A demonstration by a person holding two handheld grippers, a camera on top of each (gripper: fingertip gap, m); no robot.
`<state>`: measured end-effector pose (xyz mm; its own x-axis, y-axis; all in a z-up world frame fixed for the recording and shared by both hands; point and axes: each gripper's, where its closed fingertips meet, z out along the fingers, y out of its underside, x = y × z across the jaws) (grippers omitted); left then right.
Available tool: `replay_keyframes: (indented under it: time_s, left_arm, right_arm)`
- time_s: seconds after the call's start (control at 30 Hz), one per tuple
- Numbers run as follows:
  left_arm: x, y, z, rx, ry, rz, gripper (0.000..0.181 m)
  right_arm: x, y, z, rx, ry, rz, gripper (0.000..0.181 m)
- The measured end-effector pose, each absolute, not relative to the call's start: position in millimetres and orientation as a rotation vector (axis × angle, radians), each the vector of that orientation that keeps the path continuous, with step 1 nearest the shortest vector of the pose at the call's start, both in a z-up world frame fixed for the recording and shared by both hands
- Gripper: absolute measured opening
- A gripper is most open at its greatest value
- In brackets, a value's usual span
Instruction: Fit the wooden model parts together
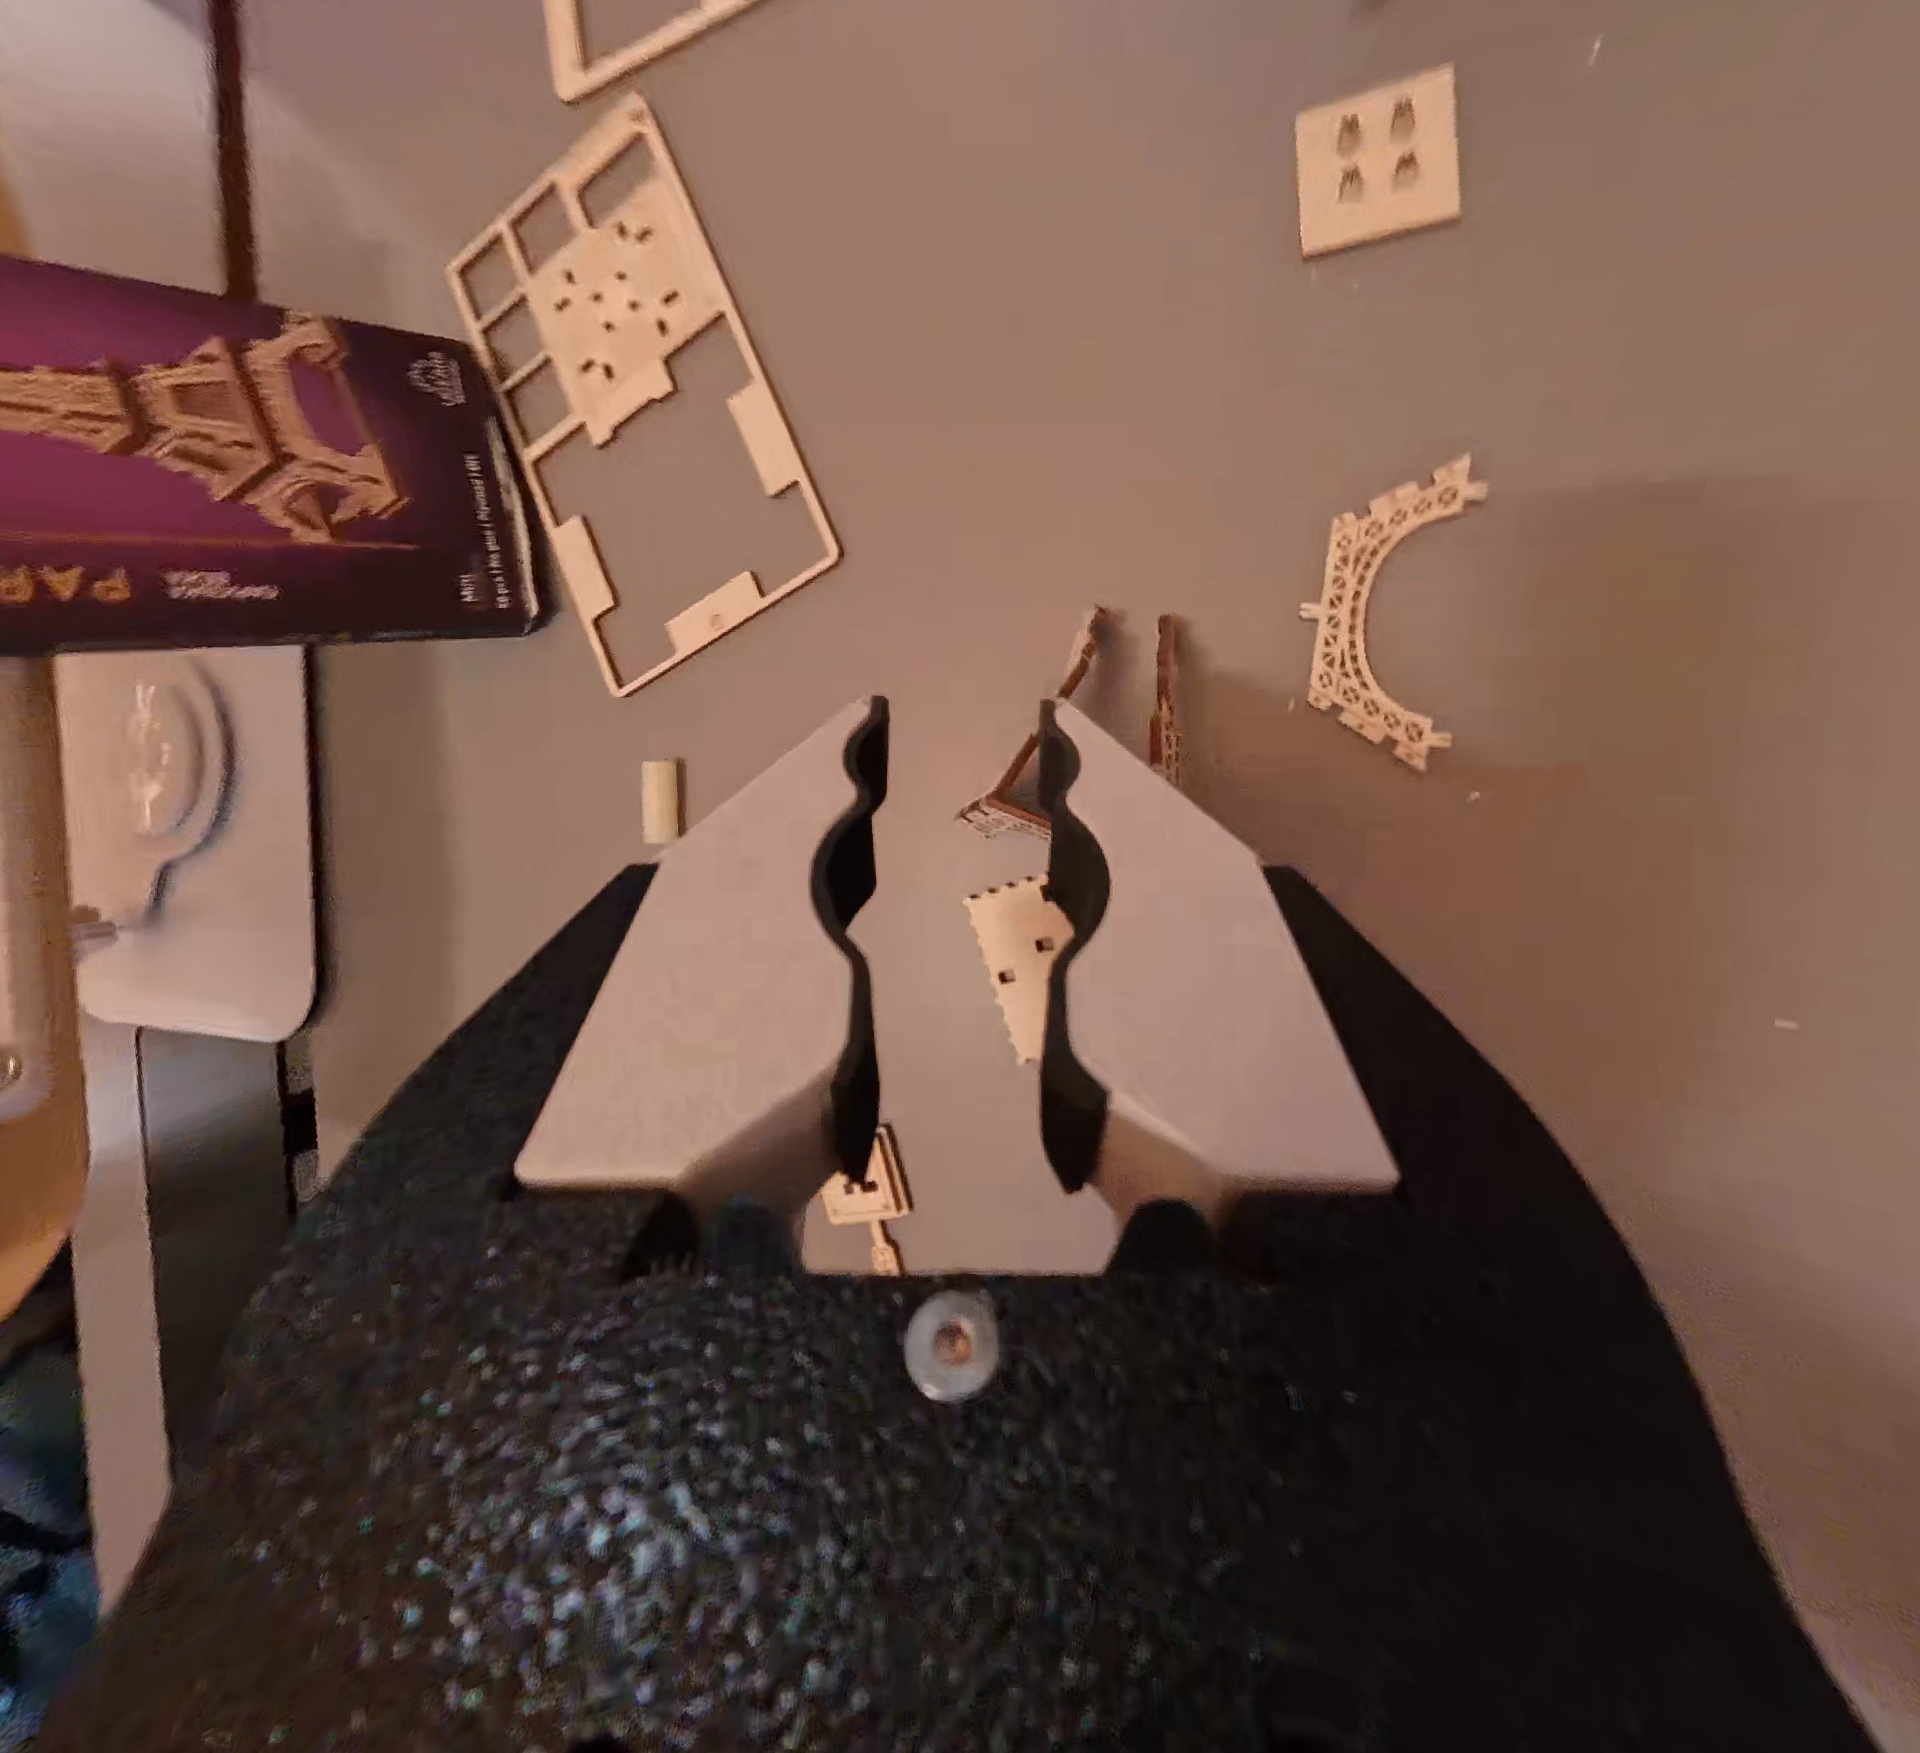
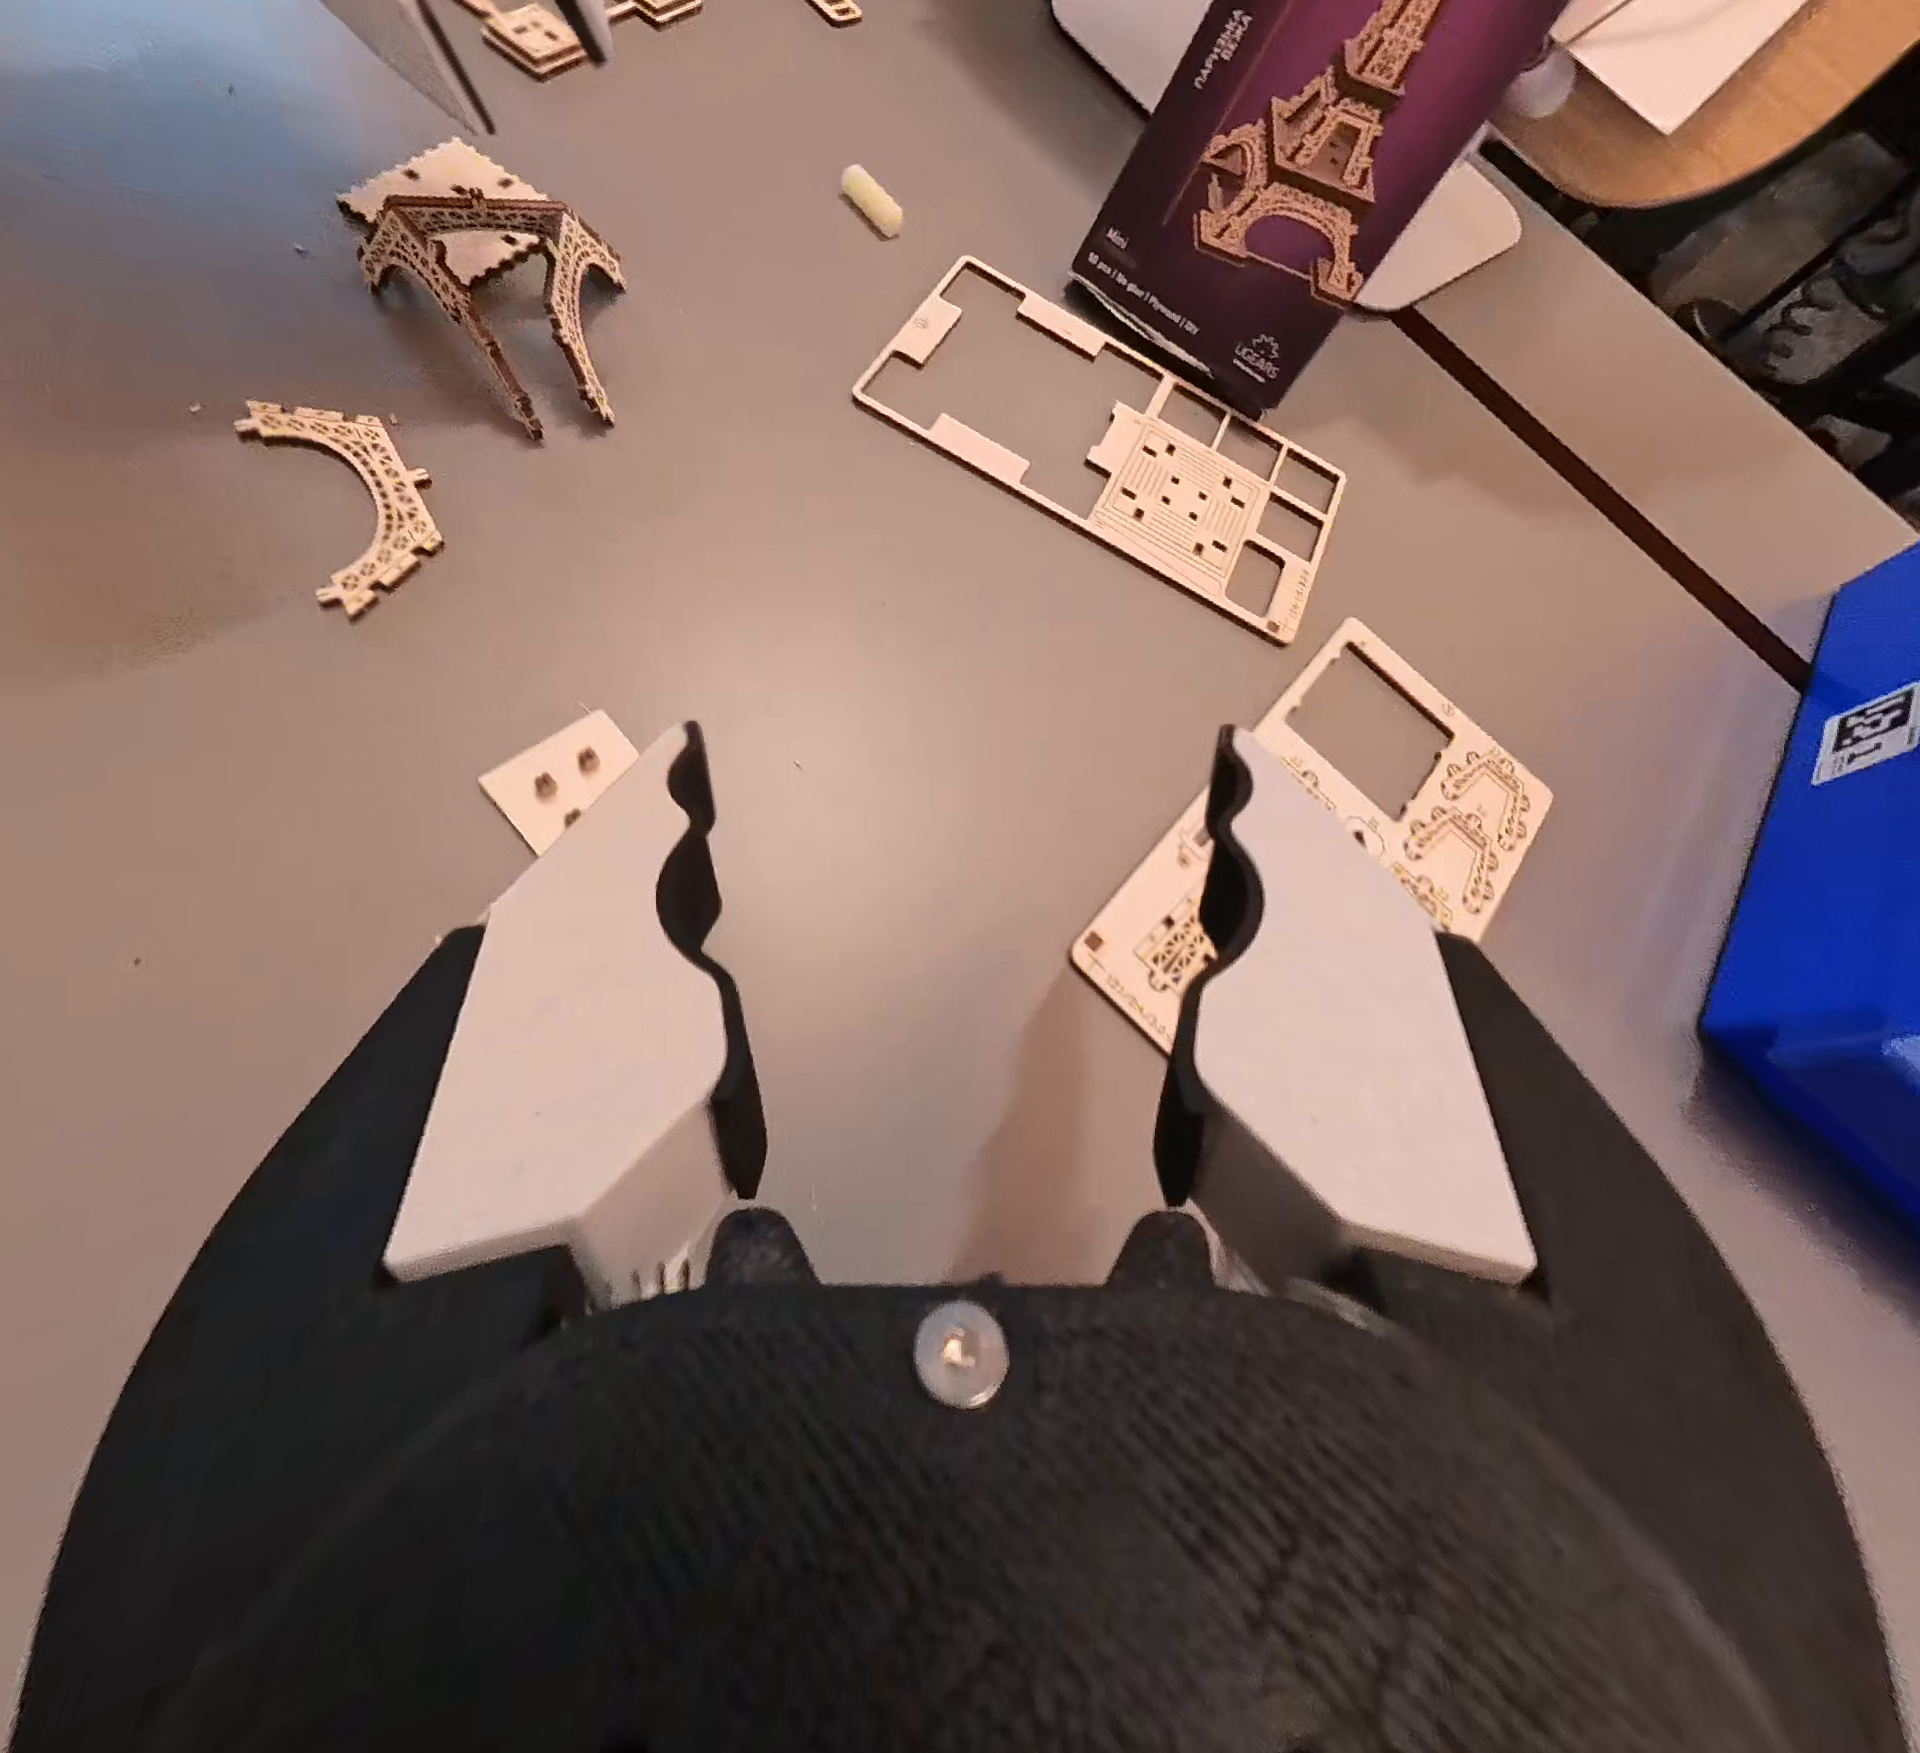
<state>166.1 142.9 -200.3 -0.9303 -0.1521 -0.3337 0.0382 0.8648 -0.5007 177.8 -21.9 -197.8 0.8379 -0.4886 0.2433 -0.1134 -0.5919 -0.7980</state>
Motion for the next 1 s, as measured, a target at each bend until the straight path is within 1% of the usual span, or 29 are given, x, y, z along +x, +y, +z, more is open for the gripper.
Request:
replay_keyframes:
  time_s: [0.17,0.47,0.53,0.63,0.73,0.8,0.93,1.0]
  left_arm:
    - [157.9,141.9,-223.7,0.078,2.834,-0.504,0.033]
    - [162.4,141.0,-245.1,0.211,2.897,-0.267,0.015]
    - [163.4,141.0,-247.7,0.224,2.893,-0.242,0.005]
    - [168.7,142.1,-246.8,0.238,2.859,-0.221,0.0]
    - [175.2,136.6,-236.2,0.241,2.798,-0.302,0.0]
    - [176.4,126.2,-224.4,0.233,2.754,-0.443,0.0]
    - [174.5,102.1,-195.5,0.212,2.628,-0.76,0.0]
    - [171.3,90.9,-181.8,0.226,2.542,-0.906,0.0]
  right_arm:
    - [178.8,-30.7,-202.3,-2.174,0.434,-0.556,0.093]
    - [178.3,-28.4,-205.5,-2.153,0.433,-0.514,0.088]
    - [177.6,-27.5,-205.0,-2.146,0.429,-0.506,0.087]
    - [177.6,-25.4,-201.4,-2.114,0.432,-0.49,0.084]
    - [175.4,-20.3,-196.5,-2.065,0.437,-0.442,0.075]
    - [172.6,-14.8,-191.3,-2.02,0.439,-0.392,0.071]
    - [167.2,-4.2,-178.0,-1.9,0.453,-0.267,0.056]
    - [166.1,0.3,-171.5,-1.834,0.475,-0.201,0.053]
